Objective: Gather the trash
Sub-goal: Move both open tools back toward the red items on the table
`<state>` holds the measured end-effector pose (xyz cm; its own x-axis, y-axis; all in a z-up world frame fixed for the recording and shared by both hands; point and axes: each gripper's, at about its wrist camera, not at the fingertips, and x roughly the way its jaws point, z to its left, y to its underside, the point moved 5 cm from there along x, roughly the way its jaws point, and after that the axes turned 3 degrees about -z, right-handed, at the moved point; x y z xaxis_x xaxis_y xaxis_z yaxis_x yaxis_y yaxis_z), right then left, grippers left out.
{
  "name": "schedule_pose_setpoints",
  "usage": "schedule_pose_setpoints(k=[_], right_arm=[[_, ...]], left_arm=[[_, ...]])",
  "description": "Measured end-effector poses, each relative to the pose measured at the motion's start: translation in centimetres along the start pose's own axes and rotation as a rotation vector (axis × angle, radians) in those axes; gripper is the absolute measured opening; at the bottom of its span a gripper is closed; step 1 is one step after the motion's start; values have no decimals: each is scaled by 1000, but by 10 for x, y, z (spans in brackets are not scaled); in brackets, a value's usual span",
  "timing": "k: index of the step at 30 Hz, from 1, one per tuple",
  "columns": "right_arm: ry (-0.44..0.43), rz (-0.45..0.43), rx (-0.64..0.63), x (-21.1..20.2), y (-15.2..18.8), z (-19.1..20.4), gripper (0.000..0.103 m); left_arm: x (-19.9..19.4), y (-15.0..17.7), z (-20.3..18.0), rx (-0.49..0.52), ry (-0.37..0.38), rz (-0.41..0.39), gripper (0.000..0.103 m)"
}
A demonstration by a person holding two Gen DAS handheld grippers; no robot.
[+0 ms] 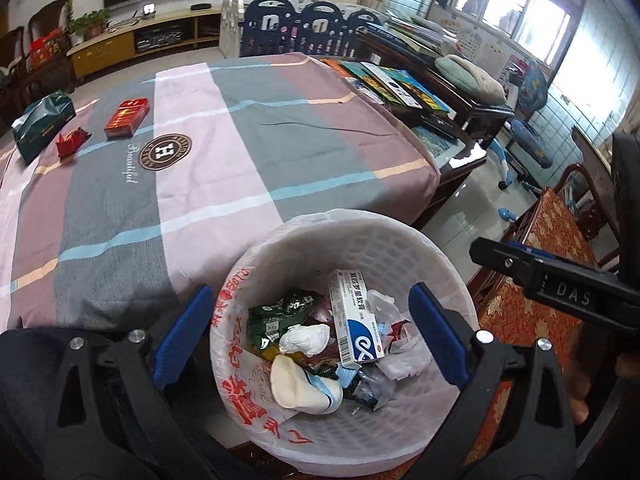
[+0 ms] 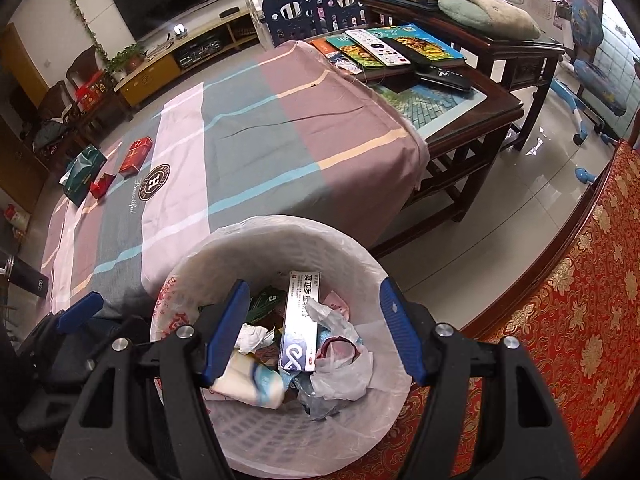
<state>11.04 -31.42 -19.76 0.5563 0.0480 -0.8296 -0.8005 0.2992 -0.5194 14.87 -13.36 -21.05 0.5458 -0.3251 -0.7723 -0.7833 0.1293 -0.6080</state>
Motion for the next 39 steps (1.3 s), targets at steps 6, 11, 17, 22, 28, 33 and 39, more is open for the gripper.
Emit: schedule_pose_setpoints(k=[6,11,17,22,28,33,39], right_arm=[[-12,14,-4,9,0,11,67],[-50,31,-29,21,-5,39,67],[-98,45,-91,39,-13,86,67],[-141,64,-146,58,-28,133,67],[-203,90,-191,96,-57,200,67],[-214,65,-231,136,-85,263,67],[-164,52,-275,204,-126,334,67]], left_arm=[[-13,-12,59,-131,-142,-73,98],[-27,-21,123,-258,-286,-131,98],[-38,-17,193,-402,-378,-164,98],[-30,-16,248,-512,-422,-145,98],[-19,-23,298,-605,-467,-162,98],[-15,-32,332,-692,-482,-194,98],[-19,-18,354,-866,-421,-243,98]])
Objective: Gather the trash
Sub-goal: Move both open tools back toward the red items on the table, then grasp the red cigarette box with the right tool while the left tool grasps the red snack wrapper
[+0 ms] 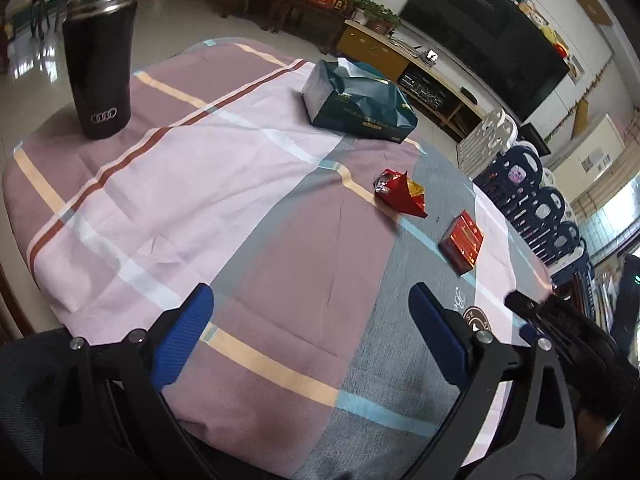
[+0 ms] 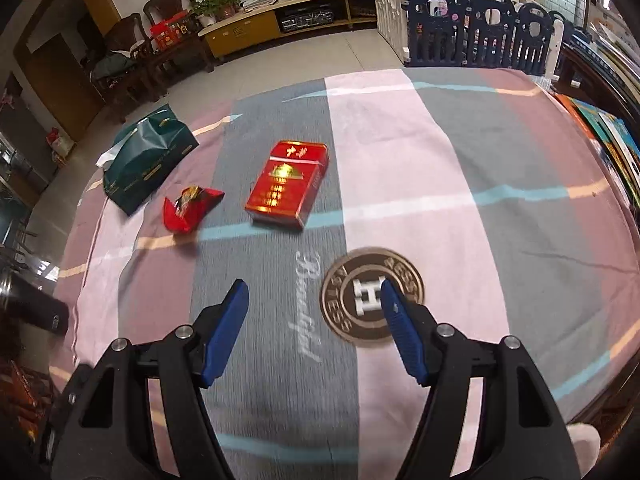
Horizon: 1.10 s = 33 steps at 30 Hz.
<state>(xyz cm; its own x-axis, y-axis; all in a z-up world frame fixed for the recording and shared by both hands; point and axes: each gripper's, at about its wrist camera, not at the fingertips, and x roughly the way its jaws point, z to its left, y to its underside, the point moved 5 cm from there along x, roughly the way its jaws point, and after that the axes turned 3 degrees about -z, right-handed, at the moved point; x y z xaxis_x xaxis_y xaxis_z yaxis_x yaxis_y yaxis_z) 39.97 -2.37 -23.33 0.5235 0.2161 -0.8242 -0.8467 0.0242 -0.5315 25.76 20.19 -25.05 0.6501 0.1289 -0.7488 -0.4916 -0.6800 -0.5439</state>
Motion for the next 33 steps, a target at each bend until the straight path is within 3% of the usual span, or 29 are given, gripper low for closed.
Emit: schedule_pose_setpoints(k=[6,11,17,18,19,23,24,27,33], right_arm=[[110,45,-36,81,-46,28,67],[162,45,-77,111,-61,43,72],[141,113,-128,126,-49,48,68],[145,104,-137,124,-48,48,57],[122,96,-134,122,-48,47,37],[9,79,-76,102,-40,34,29],[-11,73,-75,95,-36,31,22],[-99,83,-47,68,-21,15,22],[-226,129,17,22,24,-24,22]], left_arm=[[12,3,8,-72,28,79,98],[14,4,7,-70,30,86,98],[16,4,12,-104,32,104,98],[16,4,12,-100,31,102,98],[15,4,11,-95,30,98,98],[13,3,10,-83,28,83,98],[14,2,10,-88,27,82,98],[23,-7,8,-86,9,77,98],[65,-39,-30,84,11,76,97]])
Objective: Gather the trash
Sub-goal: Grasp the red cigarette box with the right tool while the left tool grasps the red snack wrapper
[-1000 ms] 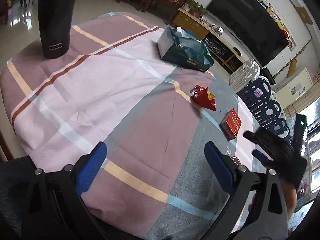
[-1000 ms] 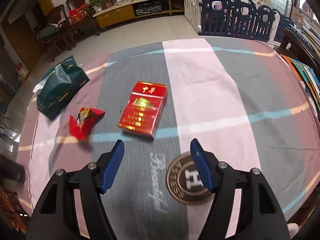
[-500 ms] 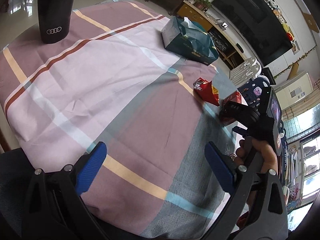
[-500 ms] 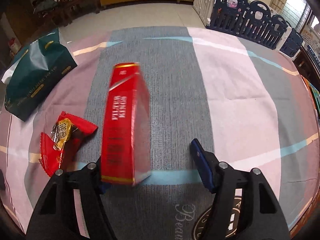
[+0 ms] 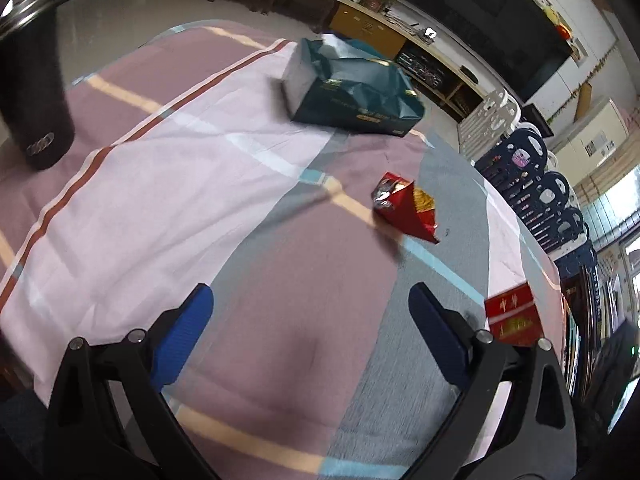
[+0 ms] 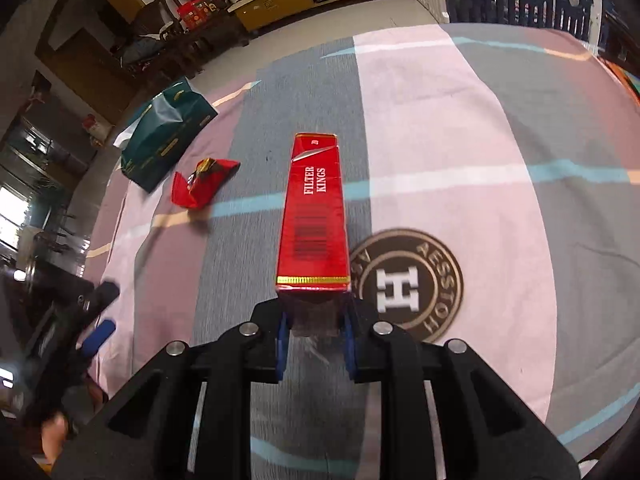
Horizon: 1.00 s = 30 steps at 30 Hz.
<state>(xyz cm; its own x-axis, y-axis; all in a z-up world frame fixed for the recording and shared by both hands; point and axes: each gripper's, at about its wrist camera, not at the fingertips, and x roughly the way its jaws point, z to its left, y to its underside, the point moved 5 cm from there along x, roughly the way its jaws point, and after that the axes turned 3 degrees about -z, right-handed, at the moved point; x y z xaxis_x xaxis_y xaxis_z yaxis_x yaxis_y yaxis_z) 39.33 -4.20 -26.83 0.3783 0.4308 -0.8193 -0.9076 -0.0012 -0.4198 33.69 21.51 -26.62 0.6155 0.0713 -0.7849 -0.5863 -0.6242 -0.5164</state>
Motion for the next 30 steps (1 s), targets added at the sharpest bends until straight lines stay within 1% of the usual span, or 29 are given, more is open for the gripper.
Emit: schedule_pose_setpoints(k=[2,4,6,7,8,9,11,12,13,15,16,17,18,19,20,21,23,25,27,28,29,30], right_arm=[[-34,22,26,-9,19,-11,22],[-57,52,49,-14,36,-20,22],[-40,55,35,-20,50,-25,23],[-17,31,18,-26,53,-26,29],[15,-6,-9,-34,55,-26,38],[62,-45,-30,-42,55,-28,64],[148,-156,-51,-60,52,-30,87],[167,-181,-63,-65,51,-29,88],[182,-173,-93,-63,49,-26,88],[220,-136,-144,-49,45,-23,88],[245,-124,-158,-41,43,-23,88],[261,-111,-162,-34,41,-25,88],[265,-99,-164,-29,40,-27,88],[267,-87,-166,-23,40,-27,88],[278,-77,-167,-18,38,-29,88],[288,-72,-170,-14,37,-29,88],[305,-60,-181,-7,35,-31,88],[318,-48,-195,-2,34,-32,88],[335,-37,-207,4,33,-34,88],[343,-33,-210,7,33,-35,85],[341,-28,-210,8,33,-37,83],[325,-33,-203,8,33,-37,78]], left_arm=[[10,-16,-25,81,6,-36,97],[20,-30,-47,144,-3,-79,98],[33,-41,-67,174,-29,-118,98],[39,-45,-74,178,-33,-131,98],[47,-47,-80,182,-35,-133,98],[56,-47,-86,194,-47,-126,98],[73,-46,-92,231,-89,-103,98],[80,-45,-94,251,-109,-93,98],[86,-44,-95,262,-126,-84,98],[92,-43,-97,281,-118,-71,96],[93,-42,-98,298,-115,-75,90],[93,-41,-99,317,-120,-80,87],[94,-40,-100,342,-130,-77,78],[95,-38,-101,357,-131,-70,66],[97,-37,-101,363,-118,-58,60],[99,-35,-100,360,-98,-41,48],[99,-33,-100,367,-88,-40,37],[93,-32,-102,395,-90,-70,34],[88,-32,-103,403,-77,-83,32],[85,-32,-103,400,-68,-83,26],[83,-31,-103,398,-64,-83,25],[79,-32,-103,393,-55,-87,25]])
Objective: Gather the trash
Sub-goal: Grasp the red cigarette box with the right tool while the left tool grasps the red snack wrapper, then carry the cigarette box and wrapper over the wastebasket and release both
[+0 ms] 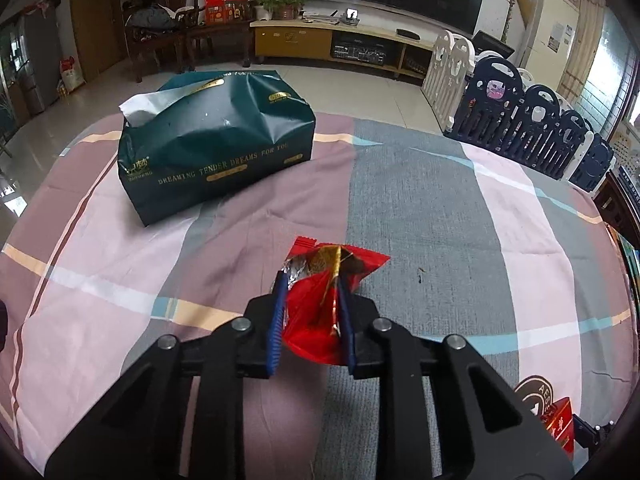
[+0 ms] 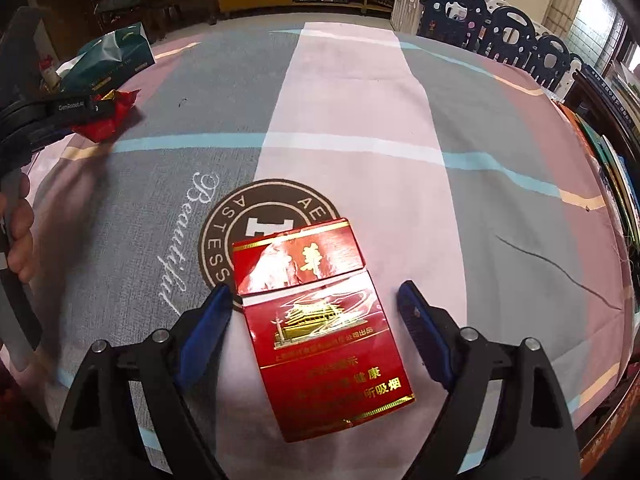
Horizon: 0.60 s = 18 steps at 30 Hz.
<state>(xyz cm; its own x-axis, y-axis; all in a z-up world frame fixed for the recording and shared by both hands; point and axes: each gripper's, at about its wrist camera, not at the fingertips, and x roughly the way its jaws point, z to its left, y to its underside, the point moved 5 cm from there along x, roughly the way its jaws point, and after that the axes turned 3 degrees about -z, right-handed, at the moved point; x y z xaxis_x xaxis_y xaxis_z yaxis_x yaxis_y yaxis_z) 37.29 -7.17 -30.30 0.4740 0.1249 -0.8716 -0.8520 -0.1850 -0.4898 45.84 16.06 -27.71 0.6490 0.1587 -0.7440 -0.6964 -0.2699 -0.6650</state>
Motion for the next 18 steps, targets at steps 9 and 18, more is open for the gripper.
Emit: schedule_pose_setpoints(k=[9,18], right_arm=[[-25,-37,29,-24,8,1,58],[-69,-163,99,-129,30,-25,58]], left_arm=[[-31,2,0,5,20,-63,24],[-144,18,-7,-12,45,-190,24]])
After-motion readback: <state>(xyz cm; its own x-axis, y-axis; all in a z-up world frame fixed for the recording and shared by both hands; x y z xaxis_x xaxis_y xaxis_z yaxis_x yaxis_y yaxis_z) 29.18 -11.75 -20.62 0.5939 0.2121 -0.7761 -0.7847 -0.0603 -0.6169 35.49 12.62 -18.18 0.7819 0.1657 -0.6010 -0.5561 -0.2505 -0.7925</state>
